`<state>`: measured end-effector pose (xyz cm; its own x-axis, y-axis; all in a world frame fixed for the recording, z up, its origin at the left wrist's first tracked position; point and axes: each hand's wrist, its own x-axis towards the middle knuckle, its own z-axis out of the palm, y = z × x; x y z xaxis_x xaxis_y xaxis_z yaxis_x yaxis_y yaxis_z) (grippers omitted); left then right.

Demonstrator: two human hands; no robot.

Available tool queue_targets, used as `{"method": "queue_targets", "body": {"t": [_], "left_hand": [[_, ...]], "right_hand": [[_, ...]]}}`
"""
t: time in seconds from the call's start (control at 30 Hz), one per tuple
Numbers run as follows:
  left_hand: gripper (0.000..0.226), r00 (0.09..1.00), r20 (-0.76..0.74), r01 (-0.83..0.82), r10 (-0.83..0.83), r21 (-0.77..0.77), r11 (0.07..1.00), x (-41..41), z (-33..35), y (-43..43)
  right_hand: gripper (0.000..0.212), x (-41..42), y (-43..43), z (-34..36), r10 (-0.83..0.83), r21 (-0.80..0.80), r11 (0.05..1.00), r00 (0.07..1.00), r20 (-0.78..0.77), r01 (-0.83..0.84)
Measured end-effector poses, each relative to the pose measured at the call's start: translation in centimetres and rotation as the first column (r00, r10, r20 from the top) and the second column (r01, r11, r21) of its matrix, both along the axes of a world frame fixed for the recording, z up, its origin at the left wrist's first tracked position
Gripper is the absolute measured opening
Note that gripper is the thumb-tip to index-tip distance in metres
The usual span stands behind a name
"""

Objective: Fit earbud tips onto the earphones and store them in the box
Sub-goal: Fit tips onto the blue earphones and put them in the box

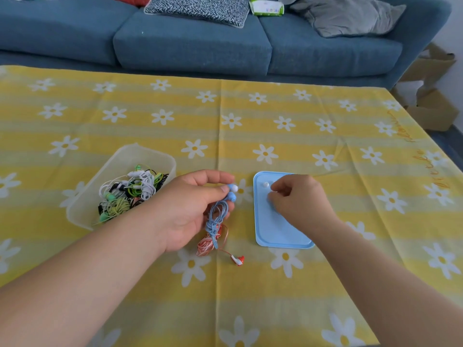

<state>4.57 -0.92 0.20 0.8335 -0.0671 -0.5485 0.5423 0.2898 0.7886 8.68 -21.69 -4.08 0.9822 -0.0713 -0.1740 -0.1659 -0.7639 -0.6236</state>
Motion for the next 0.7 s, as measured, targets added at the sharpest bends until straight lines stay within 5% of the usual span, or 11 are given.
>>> {"method": "queue_targets", "body": {"t": [0.27,0.37,0.43,0.57,0.7], "left_hand": [[0.024,0.999,-0.002,0.035,-0.035,-0.065,0.997,-0.3,0.2,1.6],[0.033,1.000,0.005,0.028,-0.028,-0.071,0.997,-0.5,0.4,2.1],[0.037,1.000,0.018,0.011,-0.010,-0.073,0.997,-0.7,0.6,2.2],[0.043,0.998,0.053,-0.022,0.027,-0.097,0.995,-0.8,0.9,2.5],[0.041,0.997,0.079,-0.012,0.021,-0.110,0.994,-1.0,1.1,2.8]], "right_hand": [[0.014,0.2,0.6,-0.5,0.005,-0.111,0.994,0.999,0.038,-0.001],[0.010,-0.2,1.0,0.6,-0.048,-0.003,0.999,0.998,0.036,0.048],[0.005,-0.6,1.7,2.0,-0.094,0.218,0.972,0.996,-0.004,0.092],[0.014,-2.0,3.4,4.2,-0.018,0.740,0.654,0.982,-0.190,0.155],[0.025,-2.9,4.2,4.5,0.094,0.855,0.474,0.953,-0.287,0.211]]}}
